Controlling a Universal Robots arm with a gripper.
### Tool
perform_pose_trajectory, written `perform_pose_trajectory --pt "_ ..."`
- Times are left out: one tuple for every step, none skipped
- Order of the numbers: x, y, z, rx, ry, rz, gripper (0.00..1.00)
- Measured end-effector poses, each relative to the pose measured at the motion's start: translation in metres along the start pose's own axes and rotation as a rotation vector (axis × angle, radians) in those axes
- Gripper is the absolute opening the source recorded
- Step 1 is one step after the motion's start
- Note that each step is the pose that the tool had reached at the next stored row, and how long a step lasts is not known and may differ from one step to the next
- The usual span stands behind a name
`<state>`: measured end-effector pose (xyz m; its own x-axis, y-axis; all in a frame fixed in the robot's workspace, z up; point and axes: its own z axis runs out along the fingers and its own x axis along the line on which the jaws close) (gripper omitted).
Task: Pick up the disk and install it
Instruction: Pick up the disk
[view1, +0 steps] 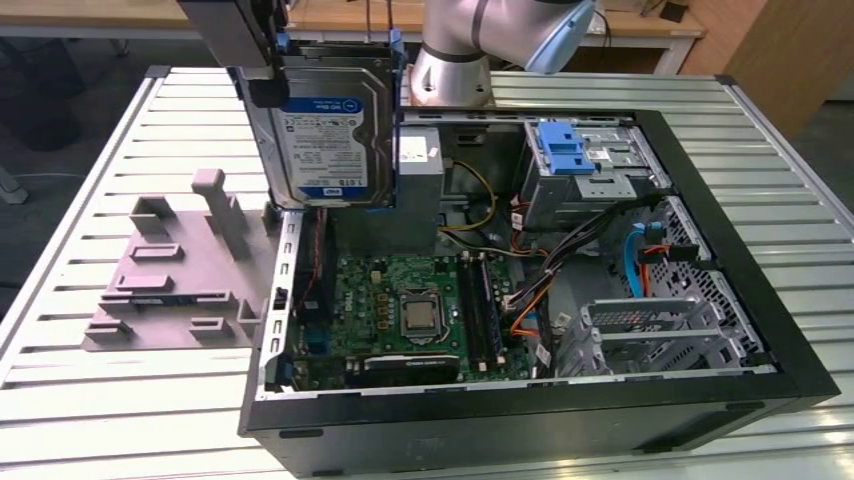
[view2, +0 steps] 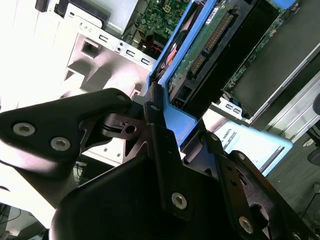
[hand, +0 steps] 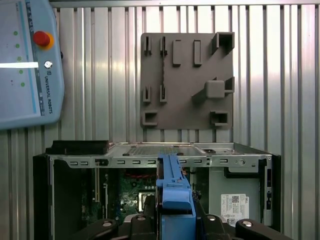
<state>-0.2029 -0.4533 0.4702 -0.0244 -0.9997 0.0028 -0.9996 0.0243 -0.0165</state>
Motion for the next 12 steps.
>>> perform_pose_trajectory --pt "0.0000 -0.0005 0.0000 0.0000 0.0000 0.000 0.36" --pt "-0.0001 -0.0009 0.0000 -0.0001 0.0001 0.000 0.36" --pt "0.0000 -0.0013 0.0000 0.0000 0.0000 0.000 0.36" --pt "-0.0001 -0.0018 0.0000 0.0000 0.0001 0.000 0.36" --pt "-0.0001 -0.0022 0.0000 -0.0001 0.0000 0.000 0.36" --pt "-0.0001 -0.0026 0.0000 0.0000 0.0000 0.000 0.36" --pt "-0.0001 -0.0030 0.0000 0.0000 0.0000 0.000 0.36" --pt "-0.0001 -0.0035 0.0000 -0.0001 0.0001 0.000 0.36" --pt "-0.0001 -0.0039 0.0000 0.0000 0.0001 0.000 0.36" --pt "-0.0001 -0.0043 0.0001 0.0000 0.0000 0.000 0.36" --pt "-0.0001 -0.0048 0.0001 0.0000 0.0000 0.000 0.36" --pt "-0.0001 -0.0052 0.0001 0.0000 0.0000 0.000 0.36"
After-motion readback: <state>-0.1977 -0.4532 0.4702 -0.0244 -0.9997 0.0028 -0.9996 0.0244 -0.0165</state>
